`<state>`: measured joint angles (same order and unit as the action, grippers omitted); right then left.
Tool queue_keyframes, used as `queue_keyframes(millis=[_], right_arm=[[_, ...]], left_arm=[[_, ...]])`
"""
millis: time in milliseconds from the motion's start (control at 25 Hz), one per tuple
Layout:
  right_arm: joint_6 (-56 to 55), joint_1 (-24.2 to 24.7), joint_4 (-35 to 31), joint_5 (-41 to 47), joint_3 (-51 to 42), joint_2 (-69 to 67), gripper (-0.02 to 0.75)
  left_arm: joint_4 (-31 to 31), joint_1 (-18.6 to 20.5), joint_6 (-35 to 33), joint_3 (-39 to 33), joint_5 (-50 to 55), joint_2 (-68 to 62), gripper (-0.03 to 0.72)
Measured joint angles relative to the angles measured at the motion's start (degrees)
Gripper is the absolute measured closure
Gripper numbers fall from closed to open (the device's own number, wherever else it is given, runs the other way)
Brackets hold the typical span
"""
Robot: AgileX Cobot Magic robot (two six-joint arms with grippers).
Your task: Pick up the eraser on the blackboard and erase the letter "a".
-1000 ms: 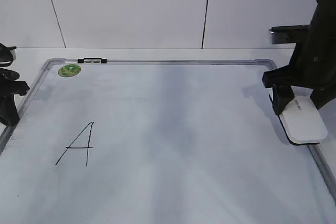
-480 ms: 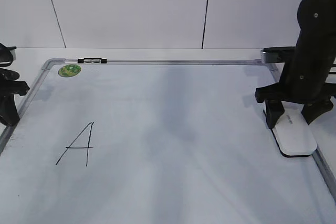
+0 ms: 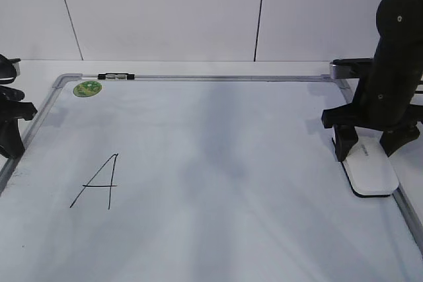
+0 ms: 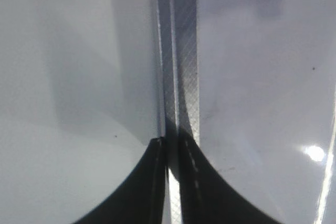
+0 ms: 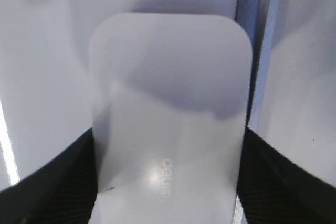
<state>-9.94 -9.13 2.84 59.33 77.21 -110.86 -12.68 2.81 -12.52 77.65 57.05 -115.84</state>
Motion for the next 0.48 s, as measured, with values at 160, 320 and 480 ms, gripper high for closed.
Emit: queue_keyframes(millis=[160,320,480], right_arm=[[0.0,0.0,0.0,0.0,0.0,0.0,0.156],[0.0,0.0,0.0,0.0,0.0,0.0,0.156],[0.1,0.1,0.3,-1.2,0.0,0.5,0.156]], left_arm=[[0.0,0.0,0.0,0.0,0.0,0.0,0.645],[0.0,0.0,0.0,0.0,0.0,0.0,0.645],[0.0,0.0,0.0,0.0,0.0,0.0,0.645]])
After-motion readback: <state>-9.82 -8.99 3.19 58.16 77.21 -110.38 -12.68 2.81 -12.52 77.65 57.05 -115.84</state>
